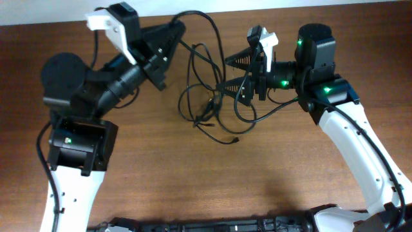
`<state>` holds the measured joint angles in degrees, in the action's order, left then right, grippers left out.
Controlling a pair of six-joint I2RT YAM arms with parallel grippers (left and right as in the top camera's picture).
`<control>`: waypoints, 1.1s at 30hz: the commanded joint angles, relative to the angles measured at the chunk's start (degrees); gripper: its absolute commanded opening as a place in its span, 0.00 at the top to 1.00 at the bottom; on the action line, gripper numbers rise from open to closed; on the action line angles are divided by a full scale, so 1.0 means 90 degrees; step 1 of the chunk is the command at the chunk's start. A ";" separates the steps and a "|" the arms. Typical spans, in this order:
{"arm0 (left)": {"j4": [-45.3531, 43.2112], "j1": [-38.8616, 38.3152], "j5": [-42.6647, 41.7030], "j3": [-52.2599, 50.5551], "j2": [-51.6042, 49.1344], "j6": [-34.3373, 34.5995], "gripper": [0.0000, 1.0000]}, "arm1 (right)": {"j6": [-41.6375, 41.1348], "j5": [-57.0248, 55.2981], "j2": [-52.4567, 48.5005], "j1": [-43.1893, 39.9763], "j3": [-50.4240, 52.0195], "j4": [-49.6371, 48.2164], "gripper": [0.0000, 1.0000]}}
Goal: Untangle cables
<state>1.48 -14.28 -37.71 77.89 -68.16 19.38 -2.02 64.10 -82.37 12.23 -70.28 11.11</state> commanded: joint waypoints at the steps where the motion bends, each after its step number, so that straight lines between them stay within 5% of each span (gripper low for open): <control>1: -0.0075 -0.0323 -0.0219 0.0090 -0.0102 0.0107 1.00 | -0.0296 0.0289 -0.0027 0.0136 -0.0051 -0.0364 0.03; 3: -0.0100 -0.0391 -0.0214 0.0090 -0.0172 0.0104 1.00 | -0.0333 0.0376 -0.0027 0.0146 -0.0051 -0.0510 0.22; 4: -0.0102 -0.0396 -0.0214 0.0090 -0.0206 0.0104 1.00 | -0.0333 0.0379 -0.0027 0.0146 -0.0051 -0.0532 0.63; 5: -0.0102 -0.0396 -0.0214 0.0090 -0.0226 0.0104 1.00 | -0.0367 0.0376 -0.0027 0.0143 -0.0051 -0.0546 0.92; 6: -0.0087 -0.0396 -0.0143 0.0090 -0.0253 0.0102 1.00 | -0.0488 0.0376 -0.0027 0.0134 -0.0051 -0.0559 0.96; 10: 0.0189 -0.0396 0.0658 0.0090 -0.0325 0.0034 0.99 | -0.0731 0.0376 -0.0019 0.0134 -0.0051 -0.0777 0.96; 13: 0.0843 -0.0396 0.1460 0.0090 -0.0355 0.0034 0.50 | -0.1418 0.0374 -0.0019 0.0134 -0.0051 -0.1477 0.96; 15: 0.1175 -0.0396 0.1617 0.0090 -0.0418 0.0034 0.05 | -0.1875 0.0376 -0.0019 0.0126 -0.0051 -0.1887 0.96; 16: 0.1321 -0.0396 0.1681 0.0090 -0.0452 0.0034 0.01 | -0.2064 0.0379 -0.0019 0.0129 -0.0051 -0.2038 0.96; 24: 0.2676 -0.0396 0.2293 0.0090 -0.0950 0.0058 0.01 | -0.2863 0.1008 -0.0019 0.0129 -0.0051 -0.3116 0.96; 27: 0.2924 -0.0396 0.2288 0.0090 -0.1185 0.0855 0.01 | -0.3033 0.1207 -0.0019 0.0129 -0.0051 -0.3531 0.96; 33: 0.2543 -0.0396 0.0738 0.0090 -0.1749 0.1642 0.01 | -0.3045 0.1785 -0.0019 0.0134 -0.0051 -0.3968 0.96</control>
<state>26.65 -17.61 -20.71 78.37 -81.38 28.40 -28.56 75.96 -82.59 13.08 -70.19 -23.79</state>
